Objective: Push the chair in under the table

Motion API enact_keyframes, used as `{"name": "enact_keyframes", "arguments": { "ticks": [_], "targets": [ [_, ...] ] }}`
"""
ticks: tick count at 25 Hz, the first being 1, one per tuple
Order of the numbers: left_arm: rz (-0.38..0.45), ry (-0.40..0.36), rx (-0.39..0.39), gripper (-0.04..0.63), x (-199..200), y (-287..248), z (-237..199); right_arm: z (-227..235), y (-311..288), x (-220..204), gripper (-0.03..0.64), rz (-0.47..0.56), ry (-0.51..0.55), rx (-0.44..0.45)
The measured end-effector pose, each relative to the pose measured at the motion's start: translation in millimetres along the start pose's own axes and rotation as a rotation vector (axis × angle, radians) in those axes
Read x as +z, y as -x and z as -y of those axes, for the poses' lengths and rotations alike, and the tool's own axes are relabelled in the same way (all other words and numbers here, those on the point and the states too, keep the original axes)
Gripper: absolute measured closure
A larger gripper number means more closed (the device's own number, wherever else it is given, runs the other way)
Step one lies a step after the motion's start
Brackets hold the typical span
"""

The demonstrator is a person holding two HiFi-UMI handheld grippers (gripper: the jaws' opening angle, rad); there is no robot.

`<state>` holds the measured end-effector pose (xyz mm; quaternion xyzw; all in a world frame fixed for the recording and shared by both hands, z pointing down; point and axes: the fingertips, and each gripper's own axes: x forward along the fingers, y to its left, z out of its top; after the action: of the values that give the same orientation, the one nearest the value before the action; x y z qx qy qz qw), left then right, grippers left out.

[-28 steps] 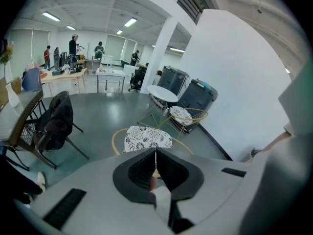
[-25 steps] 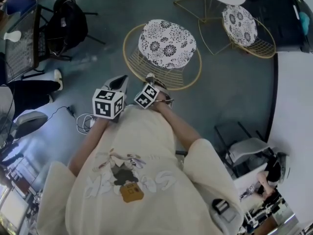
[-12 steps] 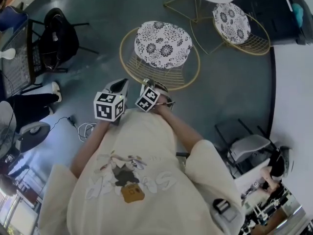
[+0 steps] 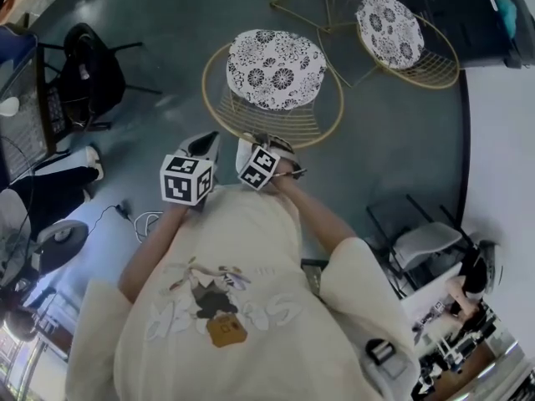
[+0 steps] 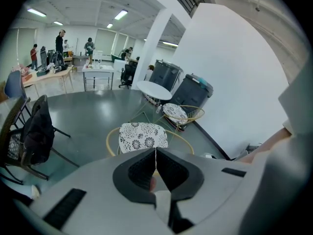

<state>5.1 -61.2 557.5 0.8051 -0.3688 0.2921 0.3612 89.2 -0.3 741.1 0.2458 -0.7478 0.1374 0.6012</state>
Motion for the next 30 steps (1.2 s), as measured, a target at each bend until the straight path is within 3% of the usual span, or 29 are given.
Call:
{"name": "enact_keyframes", "arguments": {
  "ticks": [9,30],
  "targets": [
    [-0.013,-0.008,-0.013,0.584,8.5,-10.6,1.0,52.6,-3.5,-3.1,0.541,-0.020,-0.035,-0.048],
    [-0.002,0.007,0.011,0.584,12.5,-6.7,2.5,117.6,-15.1,17.5,0.534,-0.027,-0.130,-0.093]
  ]
}}
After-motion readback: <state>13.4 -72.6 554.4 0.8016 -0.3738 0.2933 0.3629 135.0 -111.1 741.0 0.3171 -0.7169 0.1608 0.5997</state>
